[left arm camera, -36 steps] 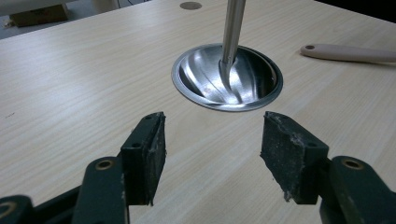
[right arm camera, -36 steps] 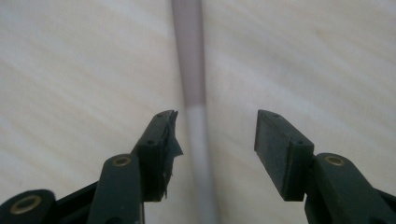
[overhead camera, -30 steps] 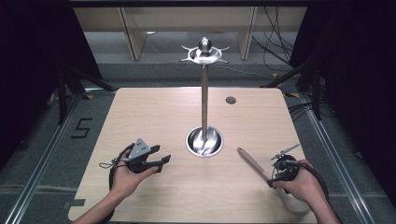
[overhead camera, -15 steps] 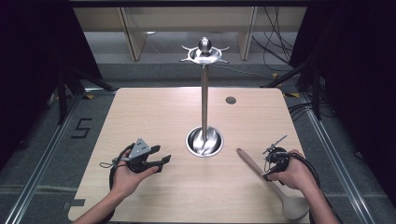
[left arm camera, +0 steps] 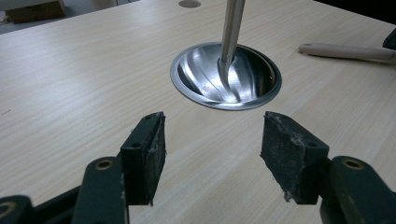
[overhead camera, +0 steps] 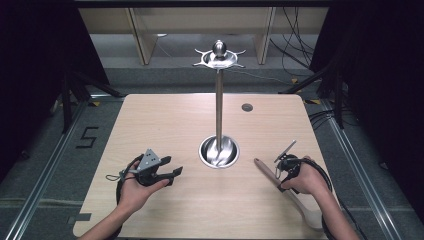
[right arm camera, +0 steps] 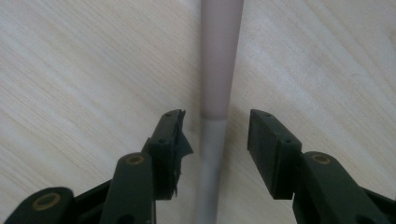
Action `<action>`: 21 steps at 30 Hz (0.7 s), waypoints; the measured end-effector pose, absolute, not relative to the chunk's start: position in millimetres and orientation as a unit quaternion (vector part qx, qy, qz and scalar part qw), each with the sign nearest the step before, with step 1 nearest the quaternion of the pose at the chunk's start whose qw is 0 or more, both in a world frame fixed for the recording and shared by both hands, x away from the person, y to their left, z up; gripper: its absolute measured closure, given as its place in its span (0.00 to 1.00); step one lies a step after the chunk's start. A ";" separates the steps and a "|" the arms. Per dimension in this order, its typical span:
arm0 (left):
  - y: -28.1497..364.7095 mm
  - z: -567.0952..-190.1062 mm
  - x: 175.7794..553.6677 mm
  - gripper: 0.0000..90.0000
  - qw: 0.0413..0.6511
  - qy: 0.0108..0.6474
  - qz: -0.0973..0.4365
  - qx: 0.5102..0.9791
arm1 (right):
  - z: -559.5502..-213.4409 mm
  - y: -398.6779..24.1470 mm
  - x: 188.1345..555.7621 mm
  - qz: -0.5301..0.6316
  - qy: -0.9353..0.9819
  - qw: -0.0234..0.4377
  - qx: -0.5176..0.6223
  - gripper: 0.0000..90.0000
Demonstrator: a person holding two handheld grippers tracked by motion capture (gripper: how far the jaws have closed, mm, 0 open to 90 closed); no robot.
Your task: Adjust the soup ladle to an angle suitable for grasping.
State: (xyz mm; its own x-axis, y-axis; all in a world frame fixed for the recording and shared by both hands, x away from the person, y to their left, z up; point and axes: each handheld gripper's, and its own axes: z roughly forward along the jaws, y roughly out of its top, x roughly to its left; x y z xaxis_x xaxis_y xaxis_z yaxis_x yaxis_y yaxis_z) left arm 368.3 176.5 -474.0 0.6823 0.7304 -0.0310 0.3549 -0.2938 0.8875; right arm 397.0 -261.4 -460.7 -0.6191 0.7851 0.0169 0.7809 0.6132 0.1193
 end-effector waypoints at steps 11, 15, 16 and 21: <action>177.1 -475.4 366.0 0.44 0.481 0.360 0.186 0.778 | -468.0 -254.8 403.8 0.040 0.901 0.000 0.433 0.67; 177.4 -475.9 365.5 0.44 0.480 0.359 0.185 0.778 | -471.2 -254.6 406.1 0.032 0.901 0.000 0.433 0.77; 177.4 -476.0 365.2 0.44 0.481 0.361 0.184 0.778 | -470.5 -253.5 406.6 0.034 0.900 -0.005 0.435 0.79; 177.4 -476.0 365.0 0.44 0.480 0.361 0.185 0.778 | -470.2 -254.0 407.0 0.041 0.892 -0.001 0.450 0.84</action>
